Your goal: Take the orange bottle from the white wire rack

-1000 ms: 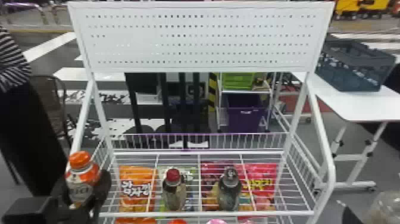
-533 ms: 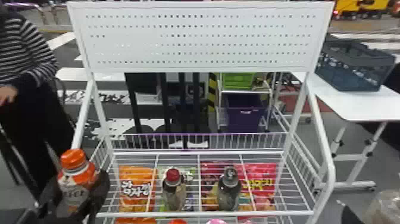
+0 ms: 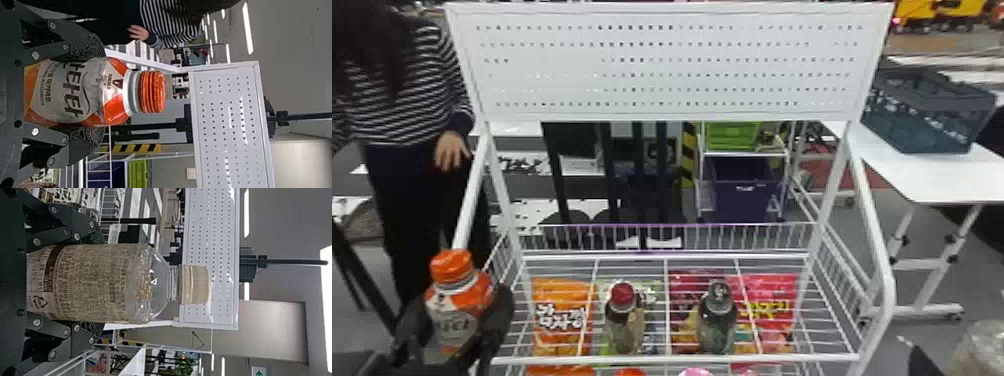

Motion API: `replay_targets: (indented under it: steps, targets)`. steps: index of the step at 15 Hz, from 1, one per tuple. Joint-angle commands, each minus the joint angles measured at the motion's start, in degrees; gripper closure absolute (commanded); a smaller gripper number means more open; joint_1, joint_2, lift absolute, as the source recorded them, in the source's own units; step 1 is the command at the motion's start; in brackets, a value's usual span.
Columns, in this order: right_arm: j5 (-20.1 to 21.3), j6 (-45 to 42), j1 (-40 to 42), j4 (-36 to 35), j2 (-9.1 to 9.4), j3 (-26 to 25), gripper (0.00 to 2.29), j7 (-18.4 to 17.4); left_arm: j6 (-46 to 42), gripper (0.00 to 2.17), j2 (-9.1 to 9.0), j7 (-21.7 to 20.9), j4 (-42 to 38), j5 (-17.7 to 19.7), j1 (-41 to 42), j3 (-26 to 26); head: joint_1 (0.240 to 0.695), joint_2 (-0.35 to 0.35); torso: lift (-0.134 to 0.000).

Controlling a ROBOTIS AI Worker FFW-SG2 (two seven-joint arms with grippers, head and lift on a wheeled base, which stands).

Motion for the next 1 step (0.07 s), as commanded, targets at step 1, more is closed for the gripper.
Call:
replay_targets:
  steps: [1]
  targets:
    - [-0.02, -0.27, 0.01, 0.12, 0.05, 0.07, 1.16, -0.01, 0.12, 2.15, 0.09, 0.00, 0.01, 0.09, -0.19, 0.14, 0.499, 0.000, 0.000]
